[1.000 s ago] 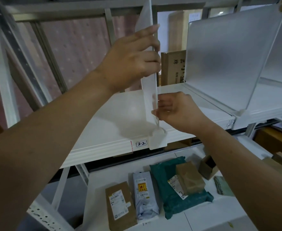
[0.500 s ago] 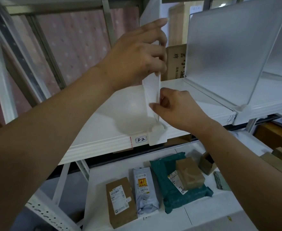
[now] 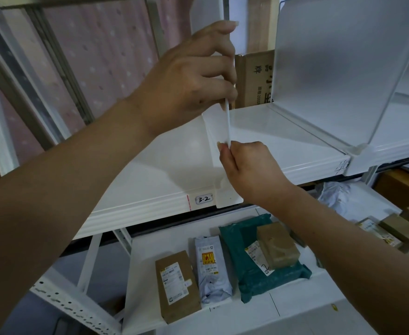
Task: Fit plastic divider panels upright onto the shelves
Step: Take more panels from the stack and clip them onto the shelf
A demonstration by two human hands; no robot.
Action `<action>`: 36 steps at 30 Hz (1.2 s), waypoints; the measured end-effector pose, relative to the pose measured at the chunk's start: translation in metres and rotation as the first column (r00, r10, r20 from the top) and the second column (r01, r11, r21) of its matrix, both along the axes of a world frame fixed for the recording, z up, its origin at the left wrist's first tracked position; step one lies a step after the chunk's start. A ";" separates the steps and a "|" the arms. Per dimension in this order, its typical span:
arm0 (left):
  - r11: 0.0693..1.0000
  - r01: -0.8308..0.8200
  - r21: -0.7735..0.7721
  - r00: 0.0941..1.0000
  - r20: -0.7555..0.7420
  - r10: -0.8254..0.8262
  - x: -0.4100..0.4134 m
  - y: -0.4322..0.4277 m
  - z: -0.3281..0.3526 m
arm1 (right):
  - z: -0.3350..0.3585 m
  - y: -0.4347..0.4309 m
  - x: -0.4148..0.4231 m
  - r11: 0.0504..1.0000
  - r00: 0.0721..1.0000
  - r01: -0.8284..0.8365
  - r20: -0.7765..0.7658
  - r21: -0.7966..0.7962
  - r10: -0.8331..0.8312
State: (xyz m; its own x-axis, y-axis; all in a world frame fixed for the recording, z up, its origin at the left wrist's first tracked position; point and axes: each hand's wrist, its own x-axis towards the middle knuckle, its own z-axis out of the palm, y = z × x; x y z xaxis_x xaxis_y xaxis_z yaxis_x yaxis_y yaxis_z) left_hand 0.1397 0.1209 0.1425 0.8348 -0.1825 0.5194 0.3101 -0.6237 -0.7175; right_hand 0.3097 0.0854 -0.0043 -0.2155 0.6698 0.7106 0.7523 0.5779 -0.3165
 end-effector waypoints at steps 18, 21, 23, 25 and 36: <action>0.997 -0.012 -0.078 1.000 -0.023 0.010 0.002 -0.007 -0.004 | -0.002 0.003 0.001 0.996 0.997 0.001 0.074 0.089 -0.008; 0.994 -0.022 -0.107 0.999 -0.026 0.019 0.003 -0.011 -0.004 | -0.003 0.003 0.001 0.996 0.997 -0.006 0.078 0.093 -0.001; 0.992 -0.025 -0.127 0.999 -0.042 0.019 0.007 -0.015 -0.002 | -0.003 0.002 0.002 0.995 0.997 -0.010 0.073 0.096 0.003; 0.991 -0.018 -0.133 0.998 -0.067 0.009 0.013 -0.019 0.001 | -0.003 0.001 0.003 0.995 0.998 -0.021 0.062 0.103 0.014; 0.994 -0.004 -0.112 0.993 -0.121 -0.009 0.027 -0.025 -0.003 | -0.008 0.002 0.005 0.987 0.998 -0.056 0.007 0.151 0.056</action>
State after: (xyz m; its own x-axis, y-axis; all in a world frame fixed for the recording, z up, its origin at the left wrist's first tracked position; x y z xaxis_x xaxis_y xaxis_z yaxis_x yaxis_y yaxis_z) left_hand 0.1672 0.0956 0.1397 0.8926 -0.1314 0.4314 0.2231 -0.7025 -0.6757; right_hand 0.3151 0.0871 -0.0123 -0.2513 0.5414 0.8023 0.7182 0.6600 -0.2204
